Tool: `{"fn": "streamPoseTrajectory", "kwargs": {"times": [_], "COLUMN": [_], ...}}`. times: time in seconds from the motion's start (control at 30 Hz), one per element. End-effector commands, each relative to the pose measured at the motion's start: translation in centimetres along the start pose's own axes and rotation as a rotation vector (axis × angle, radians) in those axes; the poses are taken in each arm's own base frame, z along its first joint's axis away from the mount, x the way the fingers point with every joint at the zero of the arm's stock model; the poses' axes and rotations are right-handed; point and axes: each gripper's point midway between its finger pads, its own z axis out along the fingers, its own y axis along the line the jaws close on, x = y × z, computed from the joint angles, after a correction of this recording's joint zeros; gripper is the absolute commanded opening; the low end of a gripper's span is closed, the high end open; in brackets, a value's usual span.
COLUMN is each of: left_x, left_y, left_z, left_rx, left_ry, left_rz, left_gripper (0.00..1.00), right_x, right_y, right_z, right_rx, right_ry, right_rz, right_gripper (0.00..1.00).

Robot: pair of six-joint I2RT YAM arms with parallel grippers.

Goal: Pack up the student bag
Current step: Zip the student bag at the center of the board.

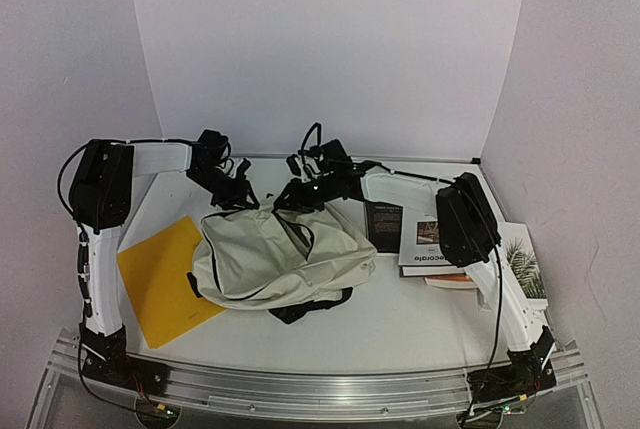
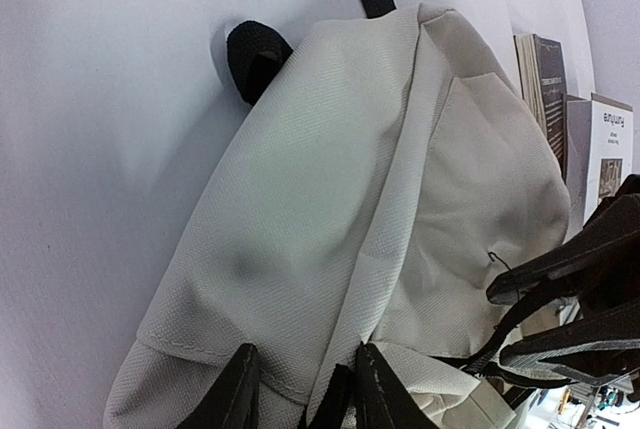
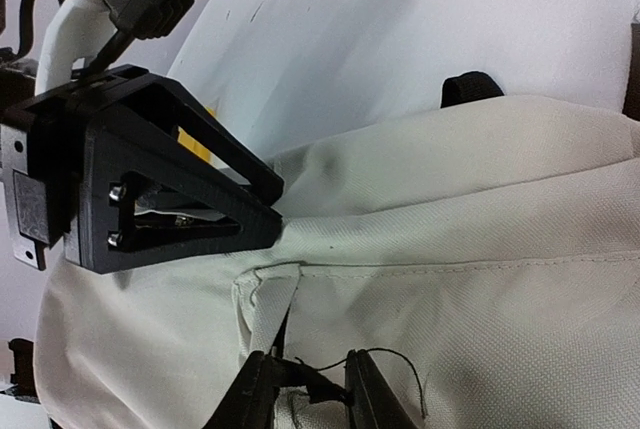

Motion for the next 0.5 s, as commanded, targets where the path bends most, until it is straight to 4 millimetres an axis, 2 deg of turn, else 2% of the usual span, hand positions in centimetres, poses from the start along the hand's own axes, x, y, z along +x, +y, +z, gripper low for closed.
{"fn": "streamPoseTrajectory", "kwargs": {"times": [0.0, 0.3, 0.47], "left_x": [-0.17, -0.21, -0.19], "left_y": [-0.68, -0.75, -0.63], "left_z": [0.18, 0.1, 0.0], "left_rx": [0.035, 0.038, 0.031], "left_ry": [-0.002, -0.008, -0.015], "left_rz": [0.005, 0.001, -0.003], "left_gripper": [0.29, 0.15, 0.1], "right_x": [-0.48, -0.71, -1.04], "right_y": [1.33, 1.43, 1.87], "right_z": [0.76, 1.28, 1.46], "right_rx": [-0.062, -0.089, -0.124], "right_ry": [-0.022, -0.04, -0.055], "right_rz": [0.0, 0.022, 0.038], "right_gripper": [0.22, 0.13, 0.0]}}
